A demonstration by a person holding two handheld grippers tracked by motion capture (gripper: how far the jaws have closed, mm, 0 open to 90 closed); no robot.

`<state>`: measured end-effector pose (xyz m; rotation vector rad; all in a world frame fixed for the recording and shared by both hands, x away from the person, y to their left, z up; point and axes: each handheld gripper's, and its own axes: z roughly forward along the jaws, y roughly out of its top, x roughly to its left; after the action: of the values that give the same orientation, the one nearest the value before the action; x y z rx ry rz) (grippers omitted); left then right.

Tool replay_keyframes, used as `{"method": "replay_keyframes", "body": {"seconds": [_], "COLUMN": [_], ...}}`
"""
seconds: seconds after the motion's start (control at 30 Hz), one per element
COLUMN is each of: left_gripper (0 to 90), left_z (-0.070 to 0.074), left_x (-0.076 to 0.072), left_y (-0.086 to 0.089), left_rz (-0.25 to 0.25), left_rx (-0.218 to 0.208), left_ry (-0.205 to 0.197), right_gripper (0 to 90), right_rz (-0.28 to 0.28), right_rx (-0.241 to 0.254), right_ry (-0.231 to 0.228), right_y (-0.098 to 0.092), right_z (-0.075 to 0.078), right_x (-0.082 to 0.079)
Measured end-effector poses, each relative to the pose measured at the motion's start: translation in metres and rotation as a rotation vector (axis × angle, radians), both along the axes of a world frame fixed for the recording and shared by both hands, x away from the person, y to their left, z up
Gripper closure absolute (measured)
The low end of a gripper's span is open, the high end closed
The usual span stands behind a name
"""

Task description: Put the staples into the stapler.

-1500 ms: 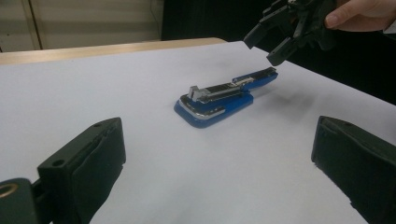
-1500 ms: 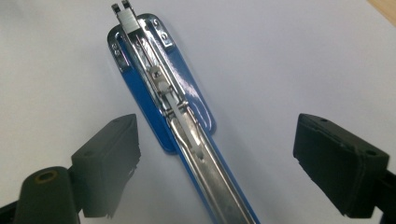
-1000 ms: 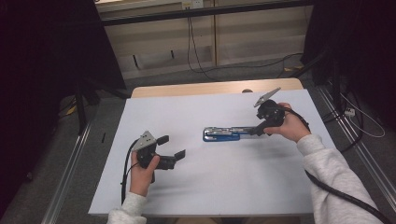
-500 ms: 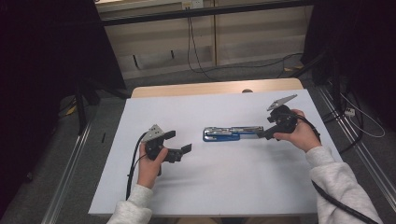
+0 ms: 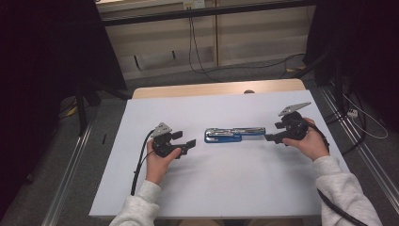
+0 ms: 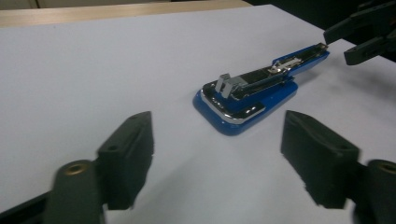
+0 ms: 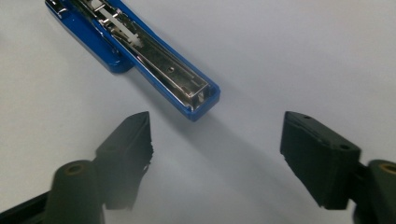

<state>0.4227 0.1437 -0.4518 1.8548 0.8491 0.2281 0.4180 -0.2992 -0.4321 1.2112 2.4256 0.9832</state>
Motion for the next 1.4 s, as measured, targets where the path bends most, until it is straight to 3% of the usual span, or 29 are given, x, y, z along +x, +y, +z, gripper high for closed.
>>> {"method": "replay_keyframes", "body": {"seconds": [0.1,0.17,0.27,0.37,0.4,0.47,0.57,0.73,0.8,1.1,1.4], "left_gripper": [47.3,58.4,65.4,73.9,76.5,80.8,85.8,89.9,90.0,90.0,90.0], "left_z": [-0.002,-0.002,-0.003,-0.009,-0.010,-0.013,-0.015,-0.014,-0.015,-0.014,-0.016], "left_x": [0.003,0.005,0.009,0.014,0.015,0.019,0.023,0.030,0.031,0.033,0.032], "left_y": [-0.002,-0.006,-0.012,-0.017,-0.019,-0.023,-0.031,-0.036,-0.039,-0.045,-0.050], "left_rz": [0.020,0.027,0.014,0.007,0.001,-0.027,-0.027,-0.030,-0.028,-0.062,-0.083], "left_rx": [0.022,0.062,0.091,0.089,0.120,0.136,0.146,0.157,0.180,0.186,0.208], "left_ry": [-0.001,0.005,0.010,0.031,0.039,0.034,0.032,0.042,0.045,0.068,0.064], "right_gripper": [41.0,45.6,50.6,60.1,63.2,69.0,79.5,90.0,90.0,90.0,90.0], "right_rz": [0.019,0.024,0.028,0.027,0.027,0.020,0.004,-0.012,-0.003,0.005,0.009], "right_rx": [-0.023,-0.018,-0.023,-0.031,-0.035,-0.043,-0.046,-0.064,-0.070,-0.099,-0.110], "right_ry": [0.002,0.011,0.012,0.014,0.014,0.011,0.012,0.016,0.015,0.010,0.014], "right_y": [0.002,0.003,0.003,0.003,0.003,0.003,0.002,0.002,0.004,0.013,0.014], "right_z": [-0.002,-0.003,-0.004,-0.006,-0.006,-0.006,-0.006,-0.007,-0.008,-0.010,-0.011], "right_x": [-0.001,-0.001,-0.002,-0.002,-0.002,-0.002,-0.002,-0.001,0.000,0.003,0.003]}}
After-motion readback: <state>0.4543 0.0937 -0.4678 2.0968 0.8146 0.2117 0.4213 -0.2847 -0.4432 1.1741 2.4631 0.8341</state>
